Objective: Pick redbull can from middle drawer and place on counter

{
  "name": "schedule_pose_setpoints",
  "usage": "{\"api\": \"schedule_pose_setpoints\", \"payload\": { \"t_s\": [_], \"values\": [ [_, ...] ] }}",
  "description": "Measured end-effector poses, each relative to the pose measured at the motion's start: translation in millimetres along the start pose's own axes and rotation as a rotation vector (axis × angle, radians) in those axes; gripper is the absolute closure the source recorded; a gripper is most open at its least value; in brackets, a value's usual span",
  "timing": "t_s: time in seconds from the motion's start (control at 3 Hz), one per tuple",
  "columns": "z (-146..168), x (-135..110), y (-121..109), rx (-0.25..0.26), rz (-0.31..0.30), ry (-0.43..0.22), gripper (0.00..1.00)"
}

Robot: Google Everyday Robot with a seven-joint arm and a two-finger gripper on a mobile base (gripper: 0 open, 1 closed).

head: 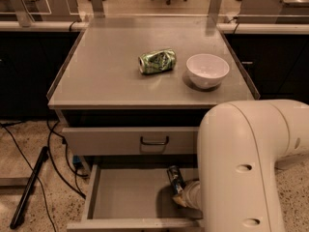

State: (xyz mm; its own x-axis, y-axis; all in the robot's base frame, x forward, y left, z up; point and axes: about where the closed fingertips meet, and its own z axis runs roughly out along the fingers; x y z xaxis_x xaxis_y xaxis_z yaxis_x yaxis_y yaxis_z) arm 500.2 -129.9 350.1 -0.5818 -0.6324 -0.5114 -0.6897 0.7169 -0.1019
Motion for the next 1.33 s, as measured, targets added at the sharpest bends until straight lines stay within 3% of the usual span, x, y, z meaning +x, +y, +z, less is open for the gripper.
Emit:
{"api": "schedule_pose_setpoints", "payload": {
  "t_s": [0.67,1.0,1.33],
  "values": [
    [-1,2,-2,-0.026,-0.047,0.005,0.96],
    [2,-18,-8,-0.077,-0.056,-0.037,1.00],
    [8,-44,-21,-0.103,-0.118,-0.104,1.00]
  ]
}}
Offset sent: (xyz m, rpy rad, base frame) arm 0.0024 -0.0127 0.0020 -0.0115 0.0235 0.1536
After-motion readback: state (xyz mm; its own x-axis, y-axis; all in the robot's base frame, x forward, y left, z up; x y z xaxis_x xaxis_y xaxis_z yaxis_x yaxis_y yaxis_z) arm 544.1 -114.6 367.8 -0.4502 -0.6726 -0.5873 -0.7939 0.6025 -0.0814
